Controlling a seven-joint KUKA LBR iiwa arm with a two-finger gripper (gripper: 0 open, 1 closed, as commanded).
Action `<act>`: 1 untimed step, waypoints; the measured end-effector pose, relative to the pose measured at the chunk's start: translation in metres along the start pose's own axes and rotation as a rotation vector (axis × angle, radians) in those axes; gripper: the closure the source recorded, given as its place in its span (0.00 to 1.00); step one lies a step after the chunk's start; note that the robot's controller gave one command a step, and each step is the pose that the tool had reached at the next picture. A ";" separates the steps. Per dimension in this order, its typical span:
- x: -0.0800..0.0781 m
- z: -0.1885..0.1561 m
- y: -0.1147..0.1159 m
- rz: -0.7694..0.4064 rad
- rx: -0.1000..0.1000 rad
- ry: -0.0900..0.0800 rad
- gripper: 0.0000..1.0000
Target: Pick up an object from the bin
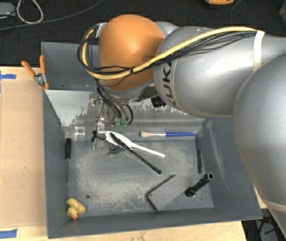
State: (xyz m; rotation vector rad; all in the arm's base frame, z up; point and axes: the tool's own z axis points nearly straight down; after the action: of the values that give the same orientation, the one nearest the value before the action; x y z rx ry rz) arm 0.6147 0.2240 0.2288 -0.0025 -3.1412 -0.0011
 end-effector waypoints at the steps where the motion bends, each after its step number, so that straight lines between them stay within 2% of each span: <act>1: 0.018 0.095 -0.068 -0.028 -0.001 0.000 0.00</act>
Offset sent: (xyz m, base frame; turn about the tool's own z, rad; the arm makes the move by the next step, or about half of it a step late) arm -0.0236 -0.1310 -0.0688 -0.1790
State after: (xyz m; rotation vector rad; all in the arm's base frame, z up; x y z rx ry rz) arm 0.5967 0.1563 0.1333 0.0414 -3.1409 -0.0020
